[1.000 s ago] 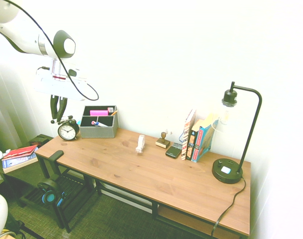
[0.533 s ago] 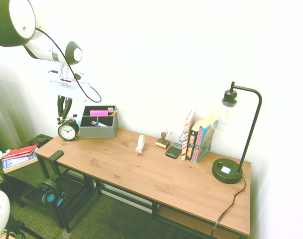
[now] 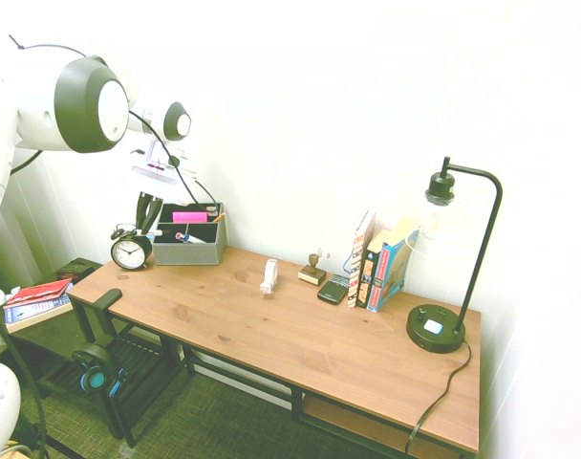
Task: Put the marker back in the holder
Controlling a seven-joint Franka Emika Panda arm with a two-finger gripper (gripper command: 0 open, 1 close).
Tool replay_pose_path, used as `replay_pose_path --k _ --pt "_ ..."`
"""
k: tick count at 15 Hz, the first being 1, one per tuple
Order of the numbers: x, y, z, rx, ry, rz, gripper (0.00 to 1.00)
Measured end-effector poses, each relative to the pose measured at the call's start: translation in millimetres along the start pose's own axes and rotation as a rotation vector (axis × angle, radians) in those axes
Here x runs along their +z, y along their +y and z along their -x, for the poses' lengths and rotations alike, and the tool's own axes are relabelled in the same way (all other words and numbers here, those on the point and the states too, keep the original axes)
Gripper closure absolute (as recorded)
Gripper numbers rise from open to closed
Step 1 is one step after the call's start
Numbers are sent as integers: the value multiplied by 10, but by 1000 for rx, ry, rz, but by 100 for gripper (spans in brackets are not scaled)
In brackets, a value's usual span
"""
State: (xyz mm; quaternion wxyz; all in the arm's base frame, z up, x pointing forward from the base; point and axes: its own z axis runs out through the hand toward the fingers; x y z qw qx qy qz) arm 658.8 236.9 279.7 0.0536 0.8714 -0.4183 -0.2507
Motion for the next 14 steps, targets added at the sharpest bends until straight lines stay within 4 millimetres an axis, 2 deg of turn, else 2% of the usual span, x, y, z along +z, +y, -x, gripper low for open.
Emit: replay_pose_path --k 6,11,14 --pt "155 -277 -176 10 -16 -2 0" --pt "169 -358 -298 14 30 -6 0" --pt "104 -340 -359 12 39 -19 0"
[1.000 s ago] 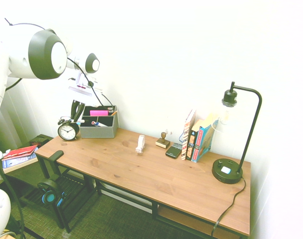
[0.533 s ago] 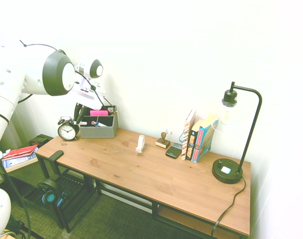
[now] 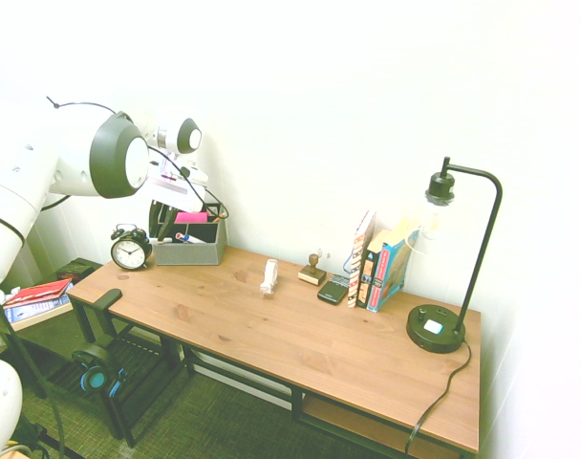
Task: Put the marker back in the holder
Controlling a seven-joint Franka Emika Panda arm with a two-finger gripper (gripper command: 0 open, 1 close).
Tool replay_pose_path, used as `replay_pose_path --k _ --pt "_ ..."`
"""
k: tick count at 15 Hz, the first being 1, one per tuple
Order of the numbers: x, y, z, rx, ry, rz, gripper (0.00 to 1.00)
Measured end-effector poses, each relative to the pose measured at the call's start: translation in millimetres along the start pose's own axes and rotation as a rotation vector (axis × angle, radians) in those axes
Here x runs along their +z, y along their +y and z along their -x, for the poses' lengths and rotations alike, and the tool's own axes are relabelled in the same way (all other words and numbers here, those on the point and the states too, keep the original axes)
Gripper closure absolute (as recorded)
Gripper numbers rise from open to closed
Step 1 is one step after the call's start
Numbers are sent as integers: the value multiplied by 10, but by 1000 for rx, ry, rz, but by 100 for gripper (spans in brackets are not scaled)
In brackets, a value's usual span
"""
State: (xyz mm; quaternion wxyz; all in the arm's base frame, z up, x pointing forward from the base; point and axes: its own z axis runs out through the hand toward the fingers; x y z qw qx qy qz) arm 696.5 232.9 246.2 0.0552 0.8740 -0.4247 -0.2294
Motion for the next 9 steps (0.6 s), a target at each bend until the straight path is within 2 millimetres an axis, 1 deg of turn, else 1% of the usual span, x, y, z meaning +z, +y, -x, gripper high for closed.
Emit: replay_pose_path --k 2,3,5,7,9 --pt "-88 20 -20 -12 4 -15 0" --pt "-167 51 -22 -27 13 -23 0" --pt "-407 195 -2 -64 24 -38 0" --pt "-735 485 -1 -112 38 -46 0" --pt "-1181 871 -43 -149 151 -51 0"
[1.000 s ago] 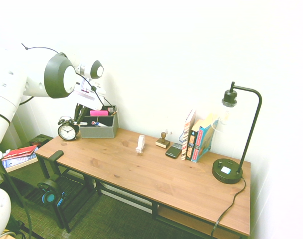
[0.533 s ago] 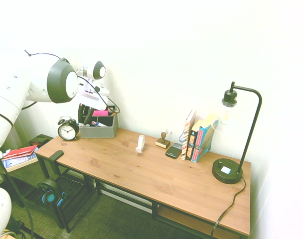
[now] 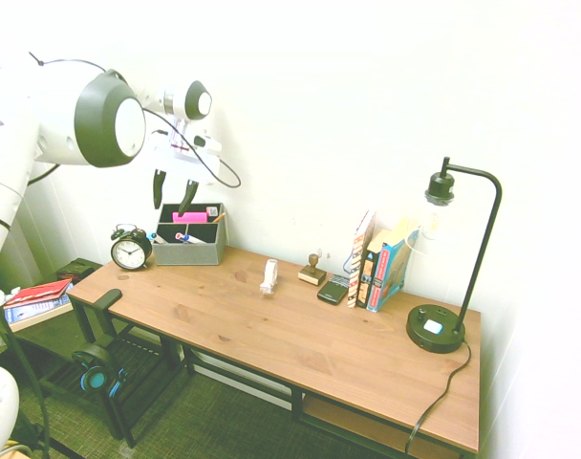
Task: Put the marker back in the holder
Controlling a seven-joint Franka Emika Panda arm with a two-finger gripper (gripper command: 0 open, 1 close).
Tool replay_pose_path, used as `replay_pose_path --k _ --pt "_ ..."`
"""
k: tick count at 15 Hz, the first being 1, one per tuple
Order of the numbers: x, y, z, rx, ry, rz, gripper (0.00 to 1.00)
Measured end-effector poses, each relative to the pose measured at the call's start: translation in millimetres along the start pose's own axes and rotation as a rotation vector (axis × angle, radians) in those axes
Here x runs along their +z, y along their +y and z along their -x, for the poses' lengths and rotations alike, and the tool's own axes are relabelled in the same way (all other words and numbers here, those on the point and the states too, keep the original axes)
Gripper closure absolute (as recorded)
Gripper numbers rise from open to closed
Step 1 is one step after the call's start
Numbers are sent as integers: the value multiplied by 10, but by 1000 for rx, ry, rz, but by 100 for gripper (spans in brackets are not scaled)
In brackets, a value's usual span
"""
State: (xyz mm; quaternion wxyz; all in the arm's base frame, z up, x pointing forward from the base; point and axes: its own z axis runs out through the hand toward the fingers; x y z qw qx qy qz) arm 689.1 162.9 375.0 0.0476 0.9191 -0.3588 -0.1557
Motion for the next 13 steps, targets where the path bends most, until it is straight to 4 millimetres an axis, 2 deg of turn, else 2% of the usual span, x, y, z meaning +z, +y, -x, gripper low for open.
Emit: replay_pose_path --k 3,5,9,13 --pt "-640 521 -24 -15 187 -45 0" --pt "-921 822 -78 -5 266 -128 0" --pt "-1101 1531 -55 4 286 -158 0" --pt "-1041 2256 127 -4 258 -151 0"
